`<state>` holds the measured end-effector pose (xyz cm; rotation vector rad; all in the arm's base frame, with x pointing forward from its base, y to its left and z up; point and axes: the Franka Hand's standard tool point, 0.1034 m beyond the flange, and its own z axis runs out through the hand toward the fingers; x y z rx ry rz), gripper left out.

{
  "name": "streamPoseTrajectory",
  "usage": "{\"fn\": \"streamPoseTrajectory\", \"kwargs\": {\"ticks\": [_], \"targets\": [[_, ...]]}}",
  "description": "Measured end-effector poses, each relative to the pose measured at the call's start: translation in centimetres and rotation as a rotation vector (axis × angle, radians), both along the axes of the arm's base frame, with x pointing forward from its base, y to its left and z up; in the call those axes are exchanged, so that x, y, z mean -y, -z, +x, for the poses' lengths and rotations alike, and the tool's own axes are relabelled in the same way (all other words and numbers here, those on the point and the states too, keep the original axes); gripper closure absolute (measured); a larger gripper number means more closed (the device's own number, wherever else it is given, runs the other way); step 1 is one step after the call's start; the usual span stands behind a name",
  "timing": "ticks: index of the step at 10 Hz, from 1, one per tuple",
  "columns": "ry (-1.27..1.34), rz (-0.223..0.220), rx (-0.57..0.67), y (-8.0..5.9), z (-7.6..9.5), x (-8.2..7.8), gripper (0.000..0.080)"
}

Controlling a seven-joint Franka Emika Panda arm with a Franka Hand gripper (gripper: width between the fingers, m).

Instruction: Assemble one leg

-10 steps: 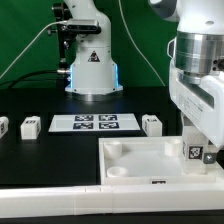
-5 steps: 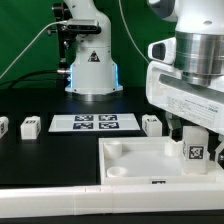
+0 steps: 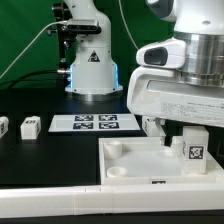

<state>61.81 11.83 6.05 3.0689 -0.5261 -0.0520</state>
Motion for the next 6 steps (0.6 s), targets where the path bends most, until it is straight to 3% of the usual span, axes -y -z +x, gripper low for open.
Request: {"fn": "streamPoseTrajectory", "kwargs": {"ticks": [2,6], "targets": [[-0.175,0.004,-0.004,0.0,0.01,0.06,0.015],[-0.181,0.004,-0.004,0.0,0.0,-0.02,0.015]]}}
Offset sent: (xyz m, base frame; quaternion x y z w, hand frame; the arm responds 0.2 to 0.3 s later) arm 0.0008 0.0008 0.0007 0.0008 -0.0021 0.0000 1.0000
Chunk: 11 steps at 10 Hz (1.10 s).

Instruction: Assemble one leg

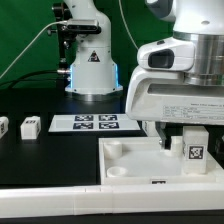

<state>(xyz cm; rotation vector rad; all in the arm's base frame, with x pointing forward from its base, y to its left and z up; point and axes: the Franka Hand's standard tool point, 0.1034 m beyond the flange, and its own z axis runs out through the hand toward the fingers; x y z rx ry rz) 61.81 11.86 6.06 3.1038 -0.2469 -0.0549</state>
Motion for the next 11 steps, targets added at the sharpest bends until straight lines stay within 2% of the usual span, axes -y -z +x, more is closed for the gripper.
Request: {"fn": "streamPoseTrajectory", "kwargs": {"ticks": [2,4,5,6,10,11], "targets": [[-0.017,-0.004,0.0,-0.03,-0.01,-0.2,0.015],[-0.013,-0.004,0.0,-0.01,0.03,0.05,0.0424],[-0.012,-0.005,0.0,-0.01,0.03,0.06,0.0424],[-0.012,-0.005,0.0,-0.01,0.03,0.07,0.0509],[0.039,-0.006,0.002,-0.01,0.03,0.06,0.0509],[0.141,-0.007,0.004,-0.01,0.01,-0.02,0.0509]]}}
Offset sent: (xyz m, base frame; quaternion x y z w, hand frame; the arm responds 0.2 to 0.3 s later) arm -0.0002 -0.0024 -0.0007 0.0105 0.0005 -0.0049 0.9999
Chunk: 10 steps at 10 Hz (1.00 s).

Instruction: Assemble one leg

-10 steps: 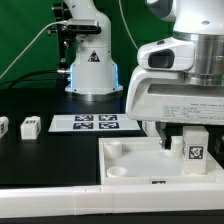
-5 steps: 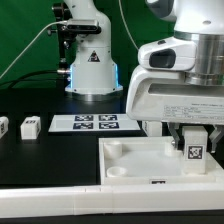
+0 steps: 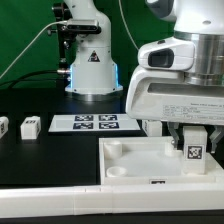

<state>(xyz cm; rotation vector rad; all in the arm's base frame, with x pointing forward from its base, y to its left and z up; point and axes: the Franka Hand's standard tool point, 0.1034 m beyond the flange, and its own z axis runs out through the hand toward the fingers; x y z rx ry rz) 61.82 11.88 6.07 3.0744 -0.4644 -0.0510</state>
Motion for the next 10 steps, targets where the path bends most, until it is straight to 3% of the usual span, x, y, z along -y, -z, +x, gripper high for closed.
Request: {"fn": "streamPoseTrajectory", "kwargs": {"ticks": [5,10], "targets": [[0.645,-0.035,0.034,-0.1,-0.19,-0.31,0.0508],[1.296,-0.043,0.047,-0.17,-0.17,-0.41,0.0506]]}}
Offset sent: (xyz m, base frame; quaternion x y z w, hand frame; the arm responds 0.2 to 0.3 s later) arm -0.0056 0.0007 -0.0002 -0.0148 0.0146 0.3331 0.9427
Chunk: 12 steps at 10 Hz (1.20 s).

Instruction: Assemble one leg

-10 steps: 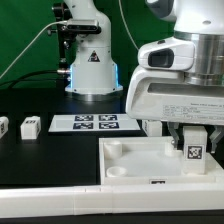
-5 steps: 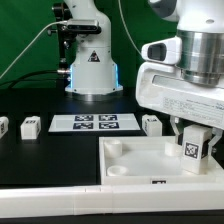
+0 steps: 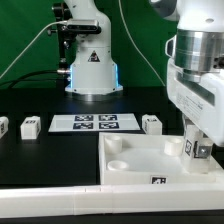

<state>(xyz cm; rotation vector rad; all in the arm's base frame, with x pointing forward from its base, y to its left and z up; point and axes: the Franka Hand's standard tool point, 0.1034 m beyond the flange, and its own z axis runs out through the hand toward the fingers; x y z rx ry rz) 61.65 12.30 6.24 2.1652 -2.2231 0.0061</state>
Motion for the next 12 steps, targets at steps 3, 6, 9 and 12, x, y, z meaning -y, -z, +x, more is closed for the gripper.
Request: {"fn": "streamPoseTrajectory", "kwargs": {"ticks": [3,6,9,12], "targets": [[0.216,0.0,0.005,-0.06,-0.03,-0.08,0.0506],[0.241,0.0,0.011,-0.06,0.01,-0.08,0.0506],[0.193,-0.005,0.015,0.02,0.04,0.03,0.0421],[0.18,-0.005,0.014,0.11,0.01,-0.03,0.0247]]}}
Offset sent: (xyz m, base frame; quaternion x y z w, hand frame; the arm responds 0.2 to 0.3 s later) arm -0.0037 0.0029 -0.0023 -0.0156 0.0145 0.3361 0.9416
